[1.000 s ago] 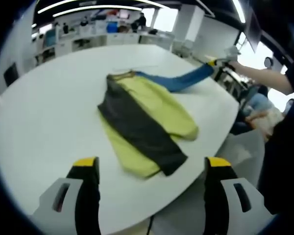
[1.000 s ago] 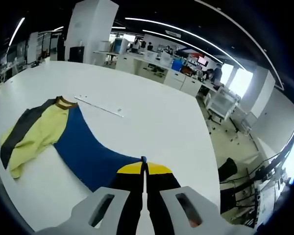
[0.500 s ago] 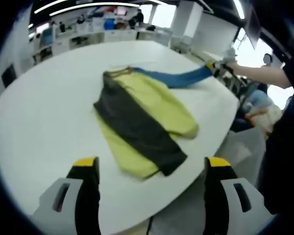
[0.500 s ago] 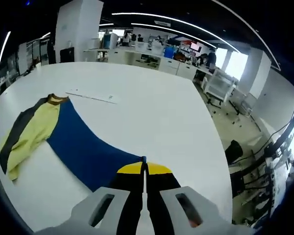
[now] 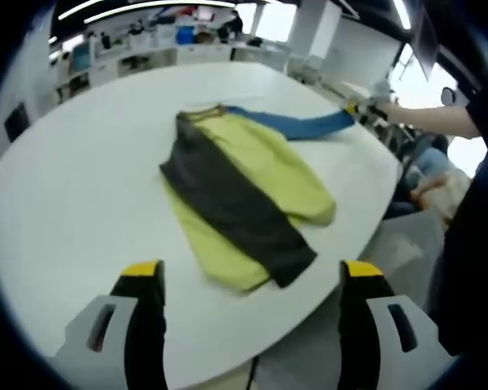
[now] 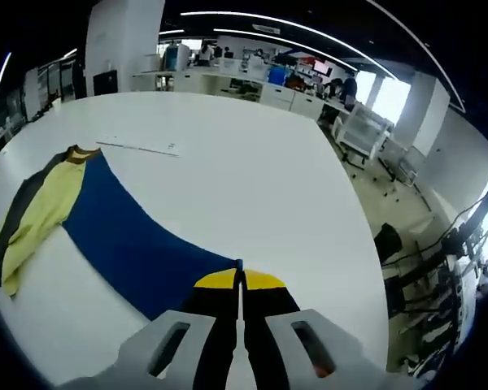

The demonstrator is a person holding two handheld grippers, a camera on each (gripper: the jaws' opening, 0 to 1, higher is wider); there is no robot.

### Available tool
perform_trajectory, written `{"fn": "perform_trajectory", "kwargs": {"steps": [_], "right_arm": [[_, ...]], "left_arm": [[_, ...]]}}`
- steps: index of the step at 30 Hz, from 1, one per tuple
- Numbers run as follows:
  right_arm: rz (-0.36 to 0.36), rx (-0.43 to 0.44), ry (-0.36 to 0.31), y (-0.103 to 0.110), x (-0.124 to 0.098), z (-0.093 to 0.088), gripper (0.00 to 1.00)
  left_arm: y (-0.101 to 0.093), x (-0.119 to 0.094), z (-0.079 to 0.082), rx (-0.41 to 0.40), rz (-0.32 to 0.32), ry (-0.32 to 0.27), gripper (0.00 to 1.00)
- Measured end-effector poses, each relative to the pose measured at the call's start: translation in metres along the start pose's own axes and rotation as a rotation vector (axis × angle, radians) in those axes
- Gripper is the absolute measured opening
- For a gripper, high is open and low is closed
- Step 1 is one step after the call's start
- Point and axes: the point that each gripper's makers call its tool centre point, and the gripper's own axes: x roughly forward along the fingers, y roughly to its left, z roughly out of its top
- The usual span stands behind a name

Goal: Fold the garment on the visible template until the final outline fits inside the template.

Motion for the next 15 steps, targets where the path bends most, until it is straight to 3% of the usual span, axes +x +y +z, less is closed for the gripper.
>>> {"fn": "perform_trajectory", "kwargs": {"steps": [15], "right_arm": [[-0.013, -0.004, 0.073, -0.016, 0.027, -0.03, 0.01]], "left_arm": [[0.0, 0.01, -0.005, 0.016, -0.006, 0.056, 0.84]]}}
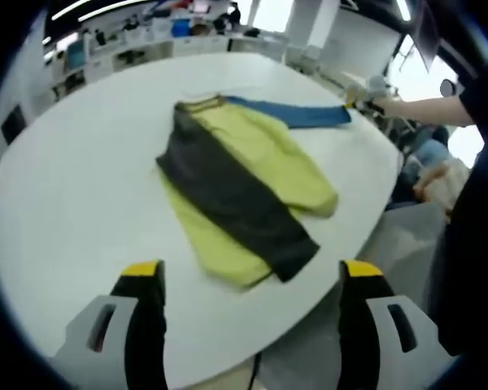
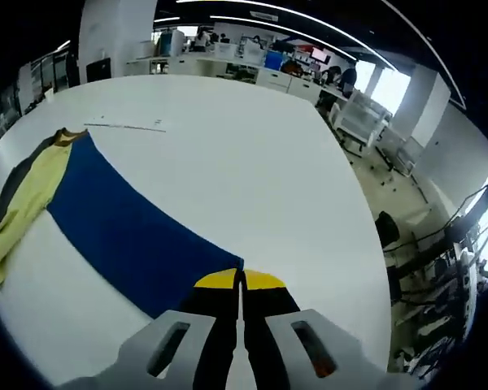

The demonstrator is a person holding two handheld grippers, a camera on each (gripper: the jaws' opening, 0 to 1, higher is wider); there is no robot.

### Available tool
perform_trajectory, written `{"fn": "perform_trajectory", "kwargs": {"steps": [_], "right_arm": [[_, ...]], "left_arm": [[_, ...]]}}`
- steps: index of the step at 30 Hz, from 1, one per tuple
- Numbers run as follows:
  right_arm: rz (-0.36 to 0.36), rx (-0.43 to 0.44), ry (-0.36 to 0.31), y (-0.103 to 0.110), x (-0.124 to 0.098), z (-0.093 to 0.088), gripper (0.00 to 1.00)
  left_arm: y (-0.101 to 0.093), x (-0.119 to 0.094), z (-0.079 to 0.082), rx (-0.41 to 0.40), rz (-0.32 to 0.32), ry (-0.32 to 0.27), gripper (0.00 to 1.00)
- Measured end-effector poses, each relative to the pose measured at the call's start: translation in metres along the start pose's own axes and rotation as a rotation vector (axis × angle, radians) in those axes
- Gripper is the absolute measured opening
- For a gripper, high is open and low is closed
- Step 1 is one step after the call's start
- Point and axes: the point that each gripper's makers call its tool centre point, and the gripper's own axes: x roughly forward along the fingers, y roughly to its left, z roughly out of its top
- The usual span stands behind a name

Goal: Fold the garment on the visible template until the final outline fits inside the template.

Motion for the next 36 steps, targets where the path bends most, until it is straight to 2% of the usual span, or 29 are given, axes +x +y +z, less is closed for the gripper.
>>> {"fn": "perform_trajectory", "kwargs": {"steps": [11, 24, 36], "right_arm": [[-0.004, -0.009, 0.044, 0.005, 0.014, -0.012, 0.01], [-0.012, -0.023, 0.107, 0.006, 0.021, -0.027, 0.01], [-0.021, -0.025, 0.096, 0.0, 0.011, -0.025, 0.02]], "left_arm": [[-0.006, 0.006, 0.001, 0.014, -0.014, 0.023, 0.83], [-0.005, 0.004, -0.003, 0.022, -0.008, 0.043, 0.83], [-0.009, 0.006, -0.002, 0.039, -0.016, 0.047, 0.83]]}}
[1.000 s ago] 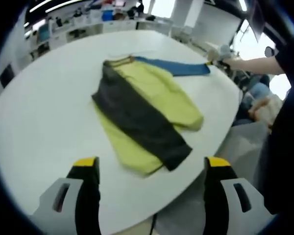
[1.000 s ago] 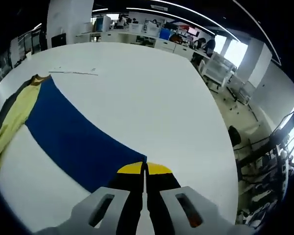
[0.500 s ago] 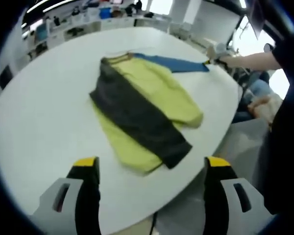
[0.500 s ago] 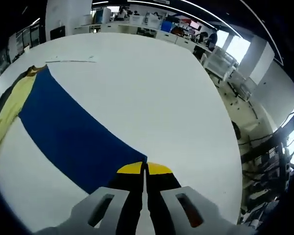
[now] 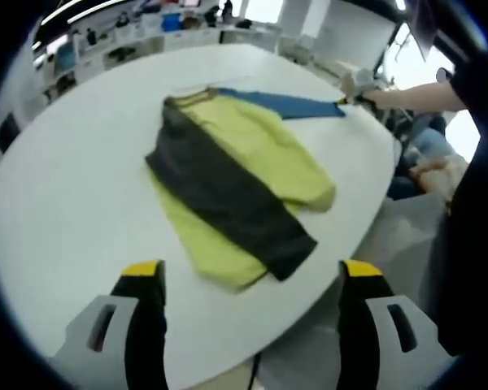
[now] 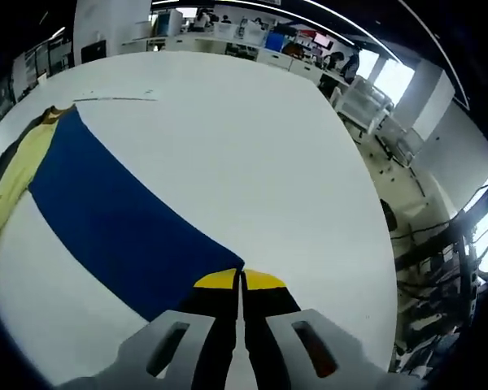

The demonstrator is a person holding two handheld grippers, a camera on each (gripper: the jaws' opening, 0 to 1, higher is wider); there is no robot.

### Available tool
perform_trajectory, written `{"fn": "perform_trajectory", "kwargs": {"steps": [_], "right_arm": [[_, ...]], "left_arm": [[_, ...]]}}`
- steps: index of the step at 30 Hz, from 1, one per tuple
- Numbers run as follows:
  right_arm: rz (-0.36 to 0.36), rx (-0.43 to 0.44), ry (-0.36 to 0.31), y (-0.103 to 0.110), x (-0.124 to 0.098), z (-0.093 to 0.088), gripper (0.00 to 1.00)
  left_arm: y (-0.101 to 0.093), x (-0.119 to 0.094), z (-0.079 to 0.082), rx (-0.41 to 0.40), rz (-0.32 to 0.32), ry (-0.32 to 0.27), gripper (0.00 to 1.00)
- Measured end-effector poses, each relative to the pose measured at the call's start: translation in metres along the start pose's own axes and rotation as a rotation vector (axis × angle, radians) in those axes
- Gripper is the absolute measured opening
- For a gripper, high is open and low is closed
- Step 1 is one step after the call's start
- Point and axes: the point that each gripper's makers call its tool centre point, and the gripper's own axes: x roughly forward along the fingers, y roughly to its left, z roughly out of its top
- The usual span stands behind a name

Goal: Fold the garment on the visible template until the final outline fits inside the template.

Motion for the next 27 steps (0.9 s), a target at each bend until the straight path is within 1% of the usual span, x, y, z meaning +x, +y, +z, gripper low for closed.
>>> {"fn": "perform_trajectory", "kwargs": {"steps": [3, 8, 15, 16, 17, 20, 22, 25, 27], "right_arm": [[-0.009, -0.001, -0.006, -0.009, 0.0, 0.001, 0.02], [-0.001, -0.02, -0.034, -0.002, -0.015, 0.007, 0.07], [0.048, -0.049, -0.114, 0.025, -0.039, 0.026, 0.16], [0.058, -0.052, -0.119, 0.027, -0.032, 0.024, 0.18], [0.07, -0.057, -0.131, 0.033, -0.034, 0.026, 0.2], [0.103, -0.077, -0.145, 0.051, -0.048, 0.031, 0.24], [0.125, -0.108, -0.167, 0.064, -0.058, 0.034, 0.26], [0.145, -0.116, -0.185, 0.077, -0.071, 0.037, 0.29], [0.168, -0.115, -0.209, 0.089, -0.081, 0.04, 0.31]], "left_arm": [[-0.001, 0.0, 0.001, 0.007, -0.001, -0.001, 0.83], [-0.003, -0.003, 0.006, 0.014, -0.006, -0.017, 0.83], [-0.007, -0.005, 0.014, 0.03, -0.014, -0.048, 0.83], [-0.008, -0.005, 0.015, 0.032, -0.015, -0.053, 0.83], [-0.01, -0.006, 0.015, 0.033, -0.017, -0.058, 0.83], [-0.013, -0.008, 0.014, 0.04, -0.021, -0.065, 0.83], [-0.015, -0.01, 0.013, 0.039, -0.025, -0.072, 0.83], [-0.017, -0.011, 0.011, 0.044, -0.028, -0.08, 0.83], [-0.017, -0.013, 0.011, 0.044, -0.029, -0.085, 0.83]]}}
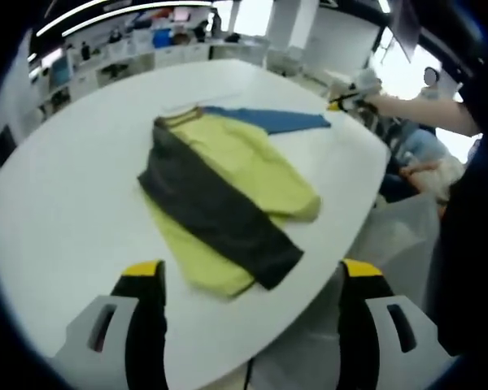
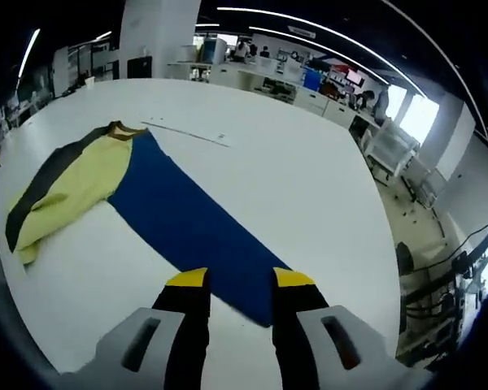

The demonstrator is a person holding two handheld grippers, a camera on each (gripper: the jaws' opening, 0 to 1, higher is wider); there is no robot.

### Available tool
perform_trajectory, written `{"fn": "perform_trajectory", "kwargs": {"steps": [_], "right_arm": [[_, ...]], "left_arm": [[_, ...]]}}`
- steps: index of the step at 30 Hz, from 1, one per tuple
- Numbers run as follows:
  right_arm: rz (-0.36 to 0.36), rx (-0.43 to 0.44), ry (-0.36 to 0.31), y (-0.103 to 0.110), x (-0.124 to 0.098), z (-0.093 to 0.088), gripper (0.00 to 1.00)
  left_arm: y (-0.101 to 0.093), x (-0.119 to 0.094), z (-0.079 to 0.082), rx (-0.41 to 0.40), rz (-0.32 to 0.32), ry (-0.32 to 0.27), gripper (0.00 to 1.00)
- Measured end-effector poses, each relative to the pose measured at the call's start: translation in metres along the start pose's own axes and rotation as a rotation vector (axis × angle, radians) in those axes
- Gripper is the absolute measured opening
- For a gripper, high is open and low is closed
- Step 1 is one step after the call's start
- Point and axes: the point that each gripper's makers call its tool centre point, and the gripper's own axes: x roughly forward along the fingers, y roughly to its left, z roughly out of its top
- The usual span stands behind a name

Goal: Fold the garment on the visible template until the final outline fits inside the template.

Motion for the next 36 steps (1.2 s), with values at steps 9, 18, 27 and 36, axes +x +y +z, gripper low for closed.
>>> {"fn": "perform_trajectory", "kwargs": {"steps": [9, 18, 27, 36], "right_arm": [[0.054, -0.028, -0.107, 0.046, -0.032, 0.031, 0.41], [0.121, 0.014, -0.228, 0.091, -0.063, 0.06, 0.47], [0.191, -0.009, -0.272, 0.137, -0.085, 0.063, 0.59], [0.223, -0.003, -0.317, 0.162, -0.111, 0.068, 0.65]], "left_arm": [[0.008, -0.012, 0.006, -0.001, 0.027, -0.043, 0.83], [0.011, -0.026, 0.006, 0.002, 0.051, -0.072, 0.82], [0.01, -0.042, -0.001, 0.005, 0.063, -0.079, 0.82], [0.011, -0.052, -0.003, 0.014, 0.071, -0.086, 0.82]]}}
